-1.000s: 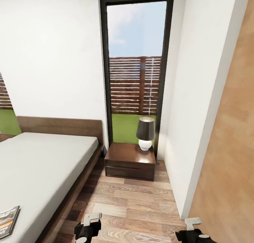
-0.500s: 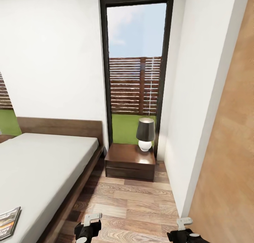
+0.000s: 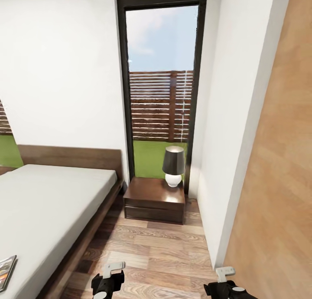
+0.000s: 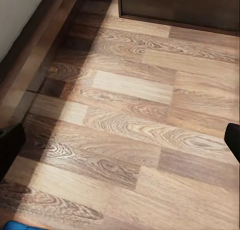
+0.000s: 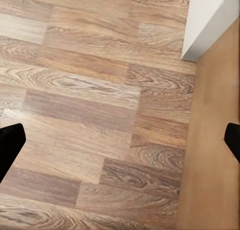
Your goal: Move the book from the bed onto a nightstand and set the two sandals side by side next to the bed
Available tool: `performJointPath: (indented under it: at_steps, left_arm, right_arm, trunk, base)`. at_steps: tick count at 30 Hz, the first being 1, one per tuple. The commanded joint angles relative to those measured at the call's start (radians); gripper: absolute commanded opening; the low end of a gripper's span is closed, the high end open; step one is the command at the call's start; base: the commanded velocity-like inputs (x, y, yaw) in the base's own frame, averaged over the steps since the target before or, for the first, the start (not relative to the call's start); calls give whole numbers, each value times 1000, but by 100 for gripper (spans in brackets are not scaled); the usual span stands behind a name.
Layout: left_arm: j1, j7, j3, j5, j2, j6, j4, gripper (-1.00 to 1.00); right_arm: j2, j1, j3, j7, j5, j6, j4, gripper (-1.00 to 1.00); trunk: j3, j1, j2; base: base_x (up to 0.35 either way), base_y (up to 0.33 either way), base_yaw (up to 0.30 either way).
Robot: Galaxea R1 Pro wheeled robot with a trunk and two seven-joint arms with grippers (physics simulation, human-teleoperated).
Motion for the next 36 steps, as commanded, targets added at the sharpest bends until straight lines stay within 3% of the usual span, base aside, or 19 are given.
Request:
performJointPath:
  at_steps: [1, 12, 36]
  left_arm:
    - [-1, 8, -8, 10, 1, -5, 0, 100]
    - [-1, 12, -7, 11, 1, -7, 0, 100]
    - [-1, 10, -7, 11, 1, -7, 0, 100]
  right_arm:
    - [0, -1, 8, 4, -10, -4, 1, 100]
    - [0, -1, 11, 4, -9, -7, 1, 100]
    - [-1, -1, 11, 5, -8, -7, 1, 100]
  trunk:
    - [2, -4, 6]
    - [36, -46, 83]
    - [111, -138, 251]
  base:
    - [0, -91, 0]
    - [54, -18, 0]
    - [317, 0, 0]
